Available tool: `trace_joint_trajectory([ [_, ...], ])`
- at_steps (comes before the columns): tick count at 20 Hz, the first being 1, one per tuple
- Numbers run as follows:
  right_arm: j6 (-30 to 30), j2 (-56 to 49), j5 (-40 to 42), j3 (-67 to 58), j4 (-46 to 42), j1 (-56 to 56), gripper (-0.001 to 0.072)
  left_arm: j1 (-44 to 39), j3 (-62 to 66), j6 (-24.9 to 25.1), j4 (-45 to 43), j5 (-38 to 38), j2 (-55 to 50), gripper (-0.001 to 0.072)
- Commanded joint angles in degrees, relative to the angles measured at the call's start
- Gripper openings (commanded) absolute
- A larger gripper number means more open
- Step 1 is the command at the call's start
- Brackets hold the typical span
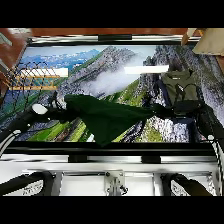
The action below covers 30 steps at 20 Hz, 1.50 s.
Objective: Fold the shirts.
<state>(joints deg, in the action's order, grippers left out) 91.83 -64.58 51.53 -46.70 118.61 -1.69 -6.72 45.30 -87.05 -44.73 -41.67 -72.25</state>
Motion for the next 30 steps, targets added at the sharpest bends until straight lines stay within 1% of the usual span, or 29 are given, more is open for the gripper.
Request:
trace_joint_trajectory([
  [1, 3.4, 2.8, 1.7, -4.0, -5.7, 0.0, 0.0090, 3.5, 8.6, 12.0, 0.1, -8.3, 6.4, 0.0032],
  [2, 3.4, 4.7, 1.9, -6.6, -8.3, 0.0, 0.0090, 4.4, 12.5, 15.3, -0.1, -10.4, 9.4, 0.0031],
  [3, 3.4, 6.9, 1.7, -10.1, -10.7, 0.0, 0.0091, 5.1, 16.5, 16.9, -0.3, -11.8, 12.1, 0.0032],
  [4, 3.4, 9.1, 1.0, -13.7, -12.4, 0.0, 0.0090, 5.8, 21.2, 17.4, -0.3, -12.5, 15.0, 0.0032],
  [7, 3.4, 16.4, -4.9, -26.1, -13.7, 0.0, 0.0090, 7.1, 37.4, 18.0, -0.3, -11.1, 21.7, 0.0033],
  [8, 3.4, 18.9, -7.8, -29.9, -13.6, 0.0, 0.0090, 7.5, 43.6, 20.8, -0.4, -10.0, 23.5, 0.0032],
  [9, 3.4, 21.6, -11.3, -33.6, -13.6, 0.0, 0.0090, 7.8, 49.0, 21.9, -0.7, -8.5, 25.0, 0.0032],
  [11, 3.4, 26.6, -17.9, -38.9, -13.6, 0.0, 0.0090, 8.5, 57.6, 21.9, -1.7, -5.6, 27.7, 0.0032],
  [12, 3.4, 28.7, -19.6, -40.8, -13.6, 0.0, 0.0090, 8.6, 60.4, 21.9, -2.3, -5.2, 29.0, 0.0033],
  [13, 3.4, 30.5, -19.6, -42.6, -13.5, 0.0, 0.0090, 8.6, 61.7, 21.8, -2.4, -5.5, 30.2, 0.0032],
  [14, 3.4, 32.1, -18.8, -43.8, -12.7, 0.0, 0.0090, 8.6, 61.8, 21.0, -2.4, -6.8, 31.6, 0.0032],
  [15, 3.4, 33.3, -17.6, -44.3, -11.4, 0.0, 0.0090, 8.6, 61.8, 20.3, -2.6, -9.6, 32.4, 0.0032],
  [16, 3.4, 34.4, -15.8, -44.3, -10.9, 0.0, 0.0090, 8.6, 61.8, 20.3, -4.0, -12.6, 33.0, 0.0032],
  [17, 3.4, 34.8, -13.1, -44.3, -11.0, 0.0, 0.0090, 8.6, 61.8, 20.2, -6.2, -13.9, 33.3, 0.0032],
  [19, 3.4, 34.6, -5.9, -44.3, -13.5, 0.0, 0.0090, 8.6, 61.8, 17.0, -14.0, -13.0, 33.4, 0.0032],
  [21, 3.3, 32.5, 3.5, -44.3, -14.5, 0.0, 0.0090, 8.6, 61.1, 11.7, -24.4, -13.6, 32.7, 0.0033],
  [22, 2.8, 30.5, 9.3, -44.2, -14.3, 0.0, 0.0090, 8.6, 59.9, 9.1, -28.1, -14.4, 32.4, 0.0034],
  [24, 2.4, 25.2, 19.1, -42.8, -14.2, 0.0, 0.0091, 8.6, 55.1, 8.3, -31.0, -16.0, 31.4, 0.0033],
  [25, 2.4, 22.3, 21.5, -40.9, -14.5, 0.0, 0.0090, 8.6, 51.6, 8.3, -30.9, -16.4, 30.8, 0.0033],
  [27, 2.2, 15.7, 21.2, -35.5, -15.2, 0.0, 0.0090, 8.6, 43.5, 8.3, -31.0, -16.5, 29.3, 0.0034],
  [29, 1.6, 8.2, 15.4, -29.8, -14.2, 0.0, 0.0090, 8.6, 34.4, 8.3, -31.4, -16.1, 27.0, 0.0034],
  [30, 1.6, 4.0, 10.7, -27.5, -12.8, 0.0, 0.0091, 8.6, 30.1, 8.2, -31.4, -14.9, 25.5, 0.0033],
])
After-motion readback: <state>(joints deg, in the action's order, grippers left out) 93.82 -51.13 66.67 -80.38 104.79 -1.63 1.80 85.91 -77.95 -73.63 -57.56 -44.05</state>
